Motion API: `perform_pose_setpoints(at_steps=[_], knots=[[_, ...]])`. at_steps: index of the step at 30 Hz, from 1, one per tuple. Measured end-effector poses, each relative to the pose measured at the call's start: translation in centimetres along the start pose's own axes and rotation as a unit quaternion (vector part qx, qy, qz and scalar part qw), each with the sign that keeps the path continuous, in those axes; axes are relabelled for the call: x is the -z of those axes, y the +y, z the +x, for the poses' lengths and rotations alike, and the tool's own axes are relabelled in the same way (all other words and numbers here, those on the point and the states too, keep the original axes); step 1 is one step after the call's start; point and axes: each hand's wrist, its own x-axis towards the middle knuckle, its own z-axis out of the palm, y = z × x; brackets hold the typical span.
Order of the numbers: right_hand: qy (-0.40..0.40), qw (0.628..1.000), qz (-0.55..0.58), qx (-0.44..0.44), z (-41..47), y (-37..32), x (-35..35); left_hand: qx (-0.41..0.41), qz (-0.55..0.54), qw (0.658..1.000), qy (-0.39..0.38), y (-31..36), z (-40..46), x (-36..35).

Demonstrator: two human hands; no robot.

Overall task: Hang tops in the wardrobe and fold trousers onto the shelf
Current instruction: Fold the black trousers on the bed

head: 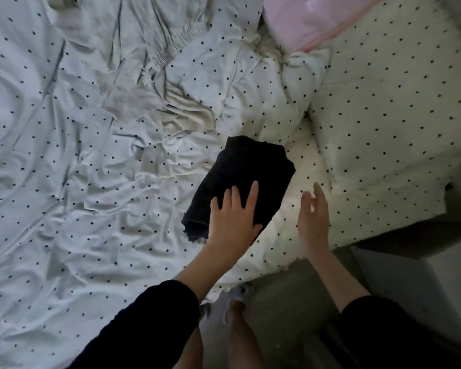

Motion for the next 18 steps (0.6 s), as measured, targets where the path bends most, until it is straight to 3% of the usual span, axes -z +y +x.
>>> perform_pose_setpoints(at_steps=[2,4,7,10,18], knots=[[-0.018,0.960,-0.181,0.214,0.6,-1.1,0.0,0.006,0.000,0.999,-0.050,1.5,0.1,-1.4],[-0.087,0.873,-0.329,0.350,1.7,-1.4,-0.7,0.013,-0.001,0.997,-0.075,2.1,0.2,-2.7],[-0.177,0.792,-0.462,0.358,3.5,-0.3,-2.0,0.048,-0.014,0.994,-0.094,1.2,-0.1,-4.6],[-0.182,0.726,-0.540,0.386,5.2,1.5,-3.6,0.093,-0.021,0.990,-0.107,-1.3,0.5,-6.0],[-0.168,0.675,-0.590,0.410,9.5,5.3,-8.0,0.128,-0.031,0.986,-0.106,-3.1,3.7,-11.1]])
